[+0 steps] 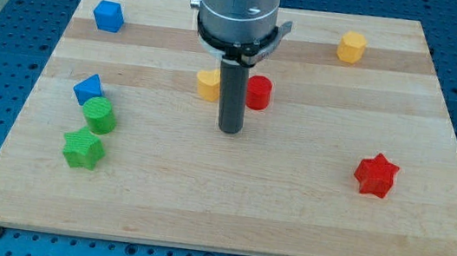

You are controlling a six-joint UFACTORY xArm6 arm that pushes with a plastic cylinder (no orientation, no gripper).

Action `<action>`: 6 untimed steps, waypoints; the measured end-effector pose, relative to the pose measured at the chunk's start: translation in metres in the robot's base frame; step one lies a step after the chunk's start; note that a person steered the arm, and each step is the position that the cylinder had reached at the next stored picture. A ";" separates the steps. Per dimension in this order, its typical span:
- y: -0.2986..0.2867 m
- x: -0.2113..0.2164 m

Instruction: Place the red circle diagonally to the top left of the red star

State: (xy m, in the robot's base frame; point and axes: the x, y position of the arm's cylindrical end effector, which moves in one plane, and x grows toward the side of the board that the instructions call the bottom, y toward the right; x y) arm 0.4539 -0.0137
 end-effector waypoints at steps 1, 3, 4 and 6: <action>0.028 -0.052; 0.034 -0.078; 0.032 -0.078; -0.012 -0.078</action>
